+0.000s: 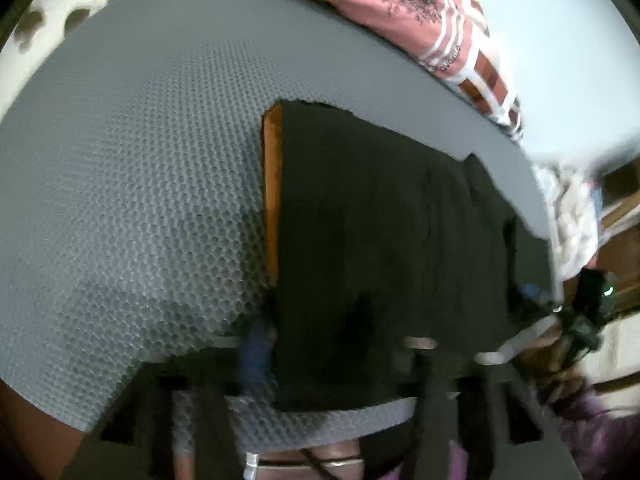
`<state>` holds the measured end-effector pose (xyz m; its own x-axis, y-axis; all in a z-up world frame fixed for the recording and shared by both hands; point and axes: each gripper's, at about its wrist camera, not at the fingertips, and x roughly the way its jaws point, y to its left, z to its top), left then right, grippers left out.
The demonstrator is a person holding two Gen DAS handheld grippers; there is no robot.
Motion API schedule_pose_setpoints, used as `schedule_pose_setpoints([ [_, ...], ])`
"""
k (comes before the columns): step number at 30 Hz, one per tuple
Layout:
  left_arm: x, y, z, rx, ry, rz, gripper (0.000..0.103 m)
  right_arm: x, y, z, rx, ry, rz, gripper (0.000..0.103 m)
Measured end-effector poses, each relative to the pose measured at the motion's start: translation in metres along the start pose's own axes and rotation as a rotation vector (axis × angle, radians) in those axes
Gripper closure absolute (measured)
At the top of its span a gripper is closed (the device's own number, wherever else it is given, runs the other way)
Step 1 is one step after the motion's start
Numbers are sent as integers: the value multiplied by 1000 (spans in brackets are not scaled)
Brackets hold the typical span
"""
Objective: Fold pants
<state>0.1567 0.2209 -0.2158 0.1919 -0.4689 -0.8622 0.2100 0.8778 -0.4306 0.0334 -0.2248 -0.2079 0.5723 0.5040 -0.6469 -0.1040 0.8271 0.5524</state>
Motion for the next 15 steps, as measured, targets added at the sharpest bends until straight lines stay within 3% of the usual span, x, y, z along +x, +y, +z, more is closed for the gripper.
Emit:
schedule_pose_setpoints([
  [5, -2, -16, -2, 82, -45, 67, 77, 3, 4, 0, -19, -10, -2, 40],
  [9, -22, -36, -4, 76, -109, 81, 83, 5, 4, 0, -20, -15, 12, 36],
  [13, -51, -74, -1, 60, -164, 5, 85, 6, 1, 0, -8, -13, 40, 33],
  [15, -67, -115, 2, 112, -189, -39, 85, 4, -5, 3, 35, -6, 78, 33],
])
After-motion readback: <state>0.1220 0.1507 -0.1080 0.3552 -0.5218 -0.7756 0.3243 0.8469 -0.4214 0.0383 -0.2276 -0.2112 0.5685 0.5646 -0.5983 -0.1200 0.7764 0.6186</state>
